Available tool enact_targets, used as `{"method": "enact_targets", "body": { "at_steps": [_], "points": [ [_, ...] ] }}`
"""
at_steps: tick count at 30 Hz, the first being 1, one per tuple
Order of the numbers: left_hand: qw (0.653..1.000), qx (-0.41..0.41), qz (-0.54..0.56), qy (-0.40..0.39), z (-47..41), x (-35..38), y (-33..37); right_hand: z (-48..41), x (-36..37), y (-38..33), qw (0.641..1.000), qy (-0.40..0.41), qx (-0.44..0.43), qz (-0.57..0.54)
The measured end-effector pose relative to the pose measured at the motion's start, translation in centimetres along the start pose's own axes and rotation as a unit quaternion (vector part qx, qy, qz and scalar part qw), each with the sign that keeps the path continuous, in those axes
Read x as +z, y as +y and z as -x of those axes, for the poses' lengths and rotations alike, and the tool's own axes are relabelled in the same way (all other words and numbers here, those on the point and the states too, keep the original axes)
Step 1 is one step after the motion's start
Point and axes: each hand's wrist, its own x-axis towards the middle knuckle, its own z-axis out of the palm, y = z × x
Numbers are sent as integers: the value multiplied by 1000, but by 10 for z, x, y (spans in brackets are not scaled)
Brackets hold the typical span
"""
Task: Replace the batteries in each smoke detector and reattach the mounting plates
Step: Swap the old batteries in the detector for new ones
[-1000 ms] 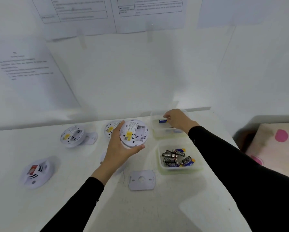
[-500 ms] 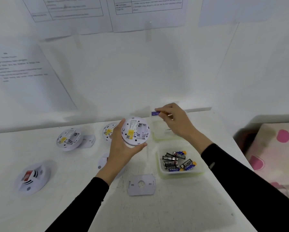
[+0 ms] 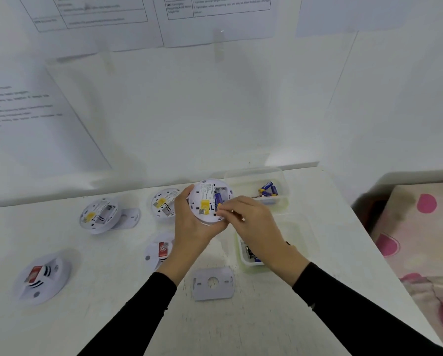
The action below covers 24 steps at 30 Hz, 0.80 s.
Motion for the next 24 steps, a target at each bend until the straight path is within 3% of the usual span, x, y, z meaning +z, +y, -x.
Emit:
{"method": "enact_targets", "body": {
  "at_steps": [4, 7, 9, 11, 14, 19, 22, 24],
  "points": [
    [1000, 1, -6, 1, -1, -5, 1, -14, -8, -4, 984, 4, 156, -82],
    [999, 10, -37, 1, -1, -7, 1, -27, -17, -3, 912, -65, 351, -202],
    [999, 12, -40, -2, -1, -6, 2, -34, -20, 3, 855, -124, 411, -290],
    [999, 13, -37, -1, -3, -6, 2, -40, -20, 6, 826, -149, 423, -340],
    [999, 21, -44, -15, -7, -7, 1, -44, -18, 9, 827, -166, 417, -338],
    [996, 47, -56, -59, -11, -12, 1, -48, -18, 18, 788, -194, 446, -378],
    [994, 50, -50, -83, -14, -16, 0, -50, -20, 16, 799, -223, 428, -358],
    [995, 42, -44, -85, -15, -18, -2, -58, -31, 18, 831, -252, 383, -316]
  ]
}}
